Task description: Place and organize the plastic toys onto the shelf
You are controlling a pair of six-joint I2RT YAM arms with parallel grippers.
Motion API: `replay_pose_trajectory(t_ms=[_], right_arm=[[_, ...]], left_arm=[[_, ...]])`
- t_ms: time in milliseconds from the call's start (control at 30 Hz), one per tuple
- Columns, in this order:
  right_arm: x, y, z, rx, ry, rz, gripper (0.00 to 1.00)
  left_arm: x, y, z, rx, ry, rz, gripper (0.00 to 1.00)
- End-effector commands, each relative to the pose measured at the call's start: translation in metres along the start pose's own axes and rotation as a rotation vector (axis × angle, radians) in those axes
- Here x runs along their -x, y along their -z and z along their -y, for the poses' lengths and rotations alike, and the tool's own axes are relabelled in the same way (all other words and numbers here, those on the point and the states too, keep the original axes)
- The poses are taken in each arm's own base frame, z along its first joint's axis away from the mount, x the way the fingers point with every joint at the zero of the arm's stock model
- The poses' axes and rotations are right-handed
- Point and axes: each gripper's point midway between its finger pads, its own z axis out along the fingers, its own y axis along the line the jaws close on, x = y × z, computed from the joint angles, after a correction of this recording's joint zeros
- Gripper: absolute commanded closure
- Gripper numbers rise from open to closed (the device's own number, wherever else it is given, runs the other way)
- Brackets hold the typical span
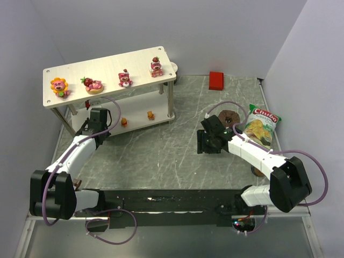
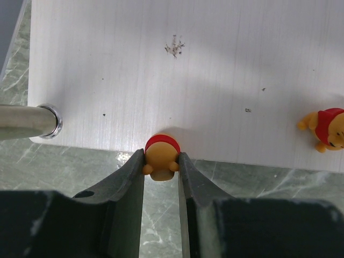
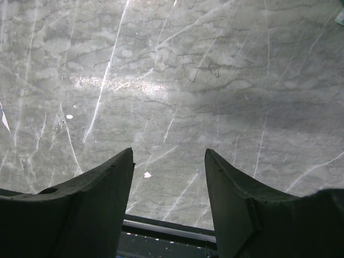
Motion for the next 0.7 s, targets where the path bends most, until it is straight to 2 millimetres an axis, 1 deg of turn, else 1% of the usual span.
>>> replay_pose_trajectory(t_ms=[0, 333, 567, 667], right_arm=[[0.009, 0.005, 0.002, -0.003, 0.0, 0.045, 0.37], [0.009, 0.004, 0.003, -0.005, 0.0, 0.044, 0.38], [0.009, 0.004, 0.004, -0.009, -0.001, 0.043, 0.38], [0.008, 0.003, 0.004, -0.008, -0.001, 0.039, 0.38]], left_arm=[[0.03, -0.004, 0.0, -0.007, 0.085, 0.096, 0.96], [0.045, 0.001, -0.002, -0.02, 0.12, 0.13, 0.96], [0.063, 0.015, -0.007, -0.024, 0.159, 0.195, 0.96], [0.067, 0.017, -0.009, -0.016, 0.169, 0.209, 0.96]])
